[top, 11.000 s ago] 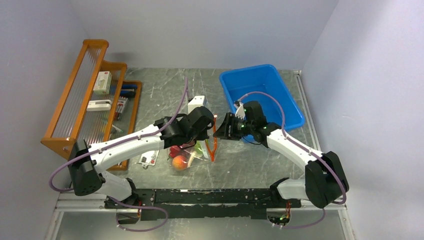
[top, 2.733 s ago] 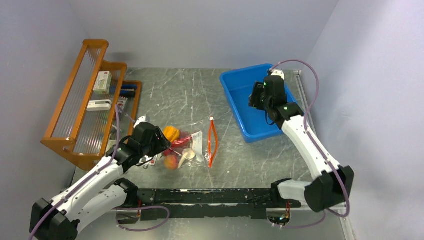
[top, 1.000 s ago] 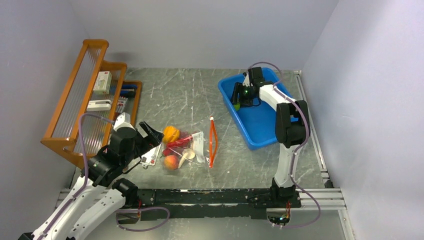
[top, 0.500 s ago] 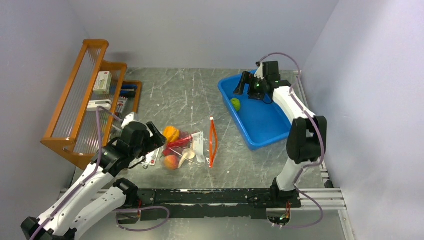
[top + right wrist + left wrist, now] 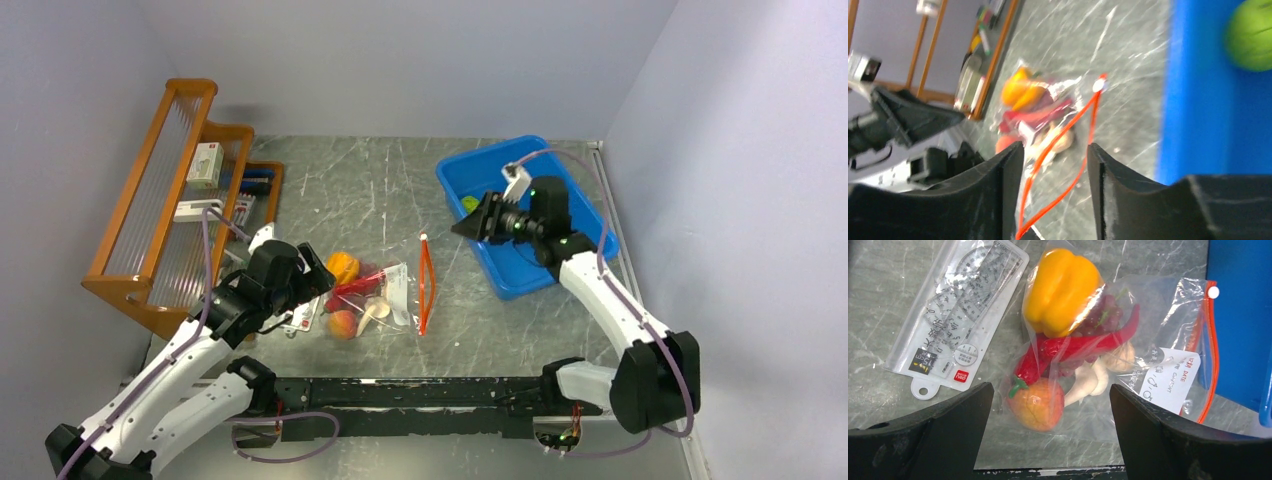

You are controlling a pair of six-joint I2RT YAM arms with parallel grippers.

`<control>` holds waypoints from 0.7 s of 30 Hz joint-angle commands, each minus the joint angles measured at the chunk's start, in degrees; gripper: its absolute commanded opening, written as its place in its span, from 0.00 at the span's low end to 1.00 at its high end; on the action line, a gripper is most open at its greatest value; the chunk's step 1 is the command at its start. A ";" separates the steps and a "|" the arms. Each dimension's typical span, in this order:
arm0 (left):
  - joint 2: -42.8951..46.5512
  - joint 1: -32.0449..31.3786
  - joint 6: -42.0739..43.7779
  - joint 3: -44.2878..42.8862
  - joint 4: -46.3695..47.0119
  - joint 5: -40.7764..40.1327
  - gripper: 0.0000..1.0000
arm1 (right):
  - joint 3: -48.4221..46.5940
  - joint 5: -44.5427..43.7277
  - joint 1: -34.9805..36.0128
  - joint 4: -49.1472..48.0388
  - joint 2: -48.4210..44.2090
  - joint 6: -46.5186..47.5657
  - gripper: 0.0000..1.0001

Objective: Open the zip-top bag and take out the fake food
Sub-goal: Pick up the fake vegetable from the zipper food storage bag.

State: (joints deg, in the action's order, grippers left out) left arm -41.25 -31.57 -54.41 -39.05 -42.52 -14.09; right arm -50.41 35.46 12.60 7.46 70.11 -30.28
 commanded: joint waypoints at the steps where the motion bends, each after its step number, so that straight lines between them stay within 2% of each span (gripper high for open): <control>1: -1.37 0.37 0.90 -1.40 1.48 0.55 0.99 | 5.63 -4.10 8.81 -1.55 -4.92 -1.33 0.46; 5: -2.04 0.37 -0.39 -1.33 1.32 -0.65 0.99 | 10.23 -2.38 12.06 -3.04 -5.79 -4.63 0.40; 15: -2.53 0.37 -1.00 -1.26 1.41 0.46 0.99 | 8.85 -7.59 17.49 1.39 0.77 -2.89 0.36; 21: -0.84 0.37 -1.06 -0.84 0.55 -0.10 0.99 | 9.50 -6.37 19.08 0.55 3.37 -2.83 0.33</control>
State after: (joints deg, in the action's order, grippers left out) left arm -43.59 -31.57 -55.16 -39.05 -42.30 -14.02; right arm -40.27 28.88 30.72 8.29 72.75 -33.54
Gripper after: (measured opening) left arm 0.992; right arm 0.339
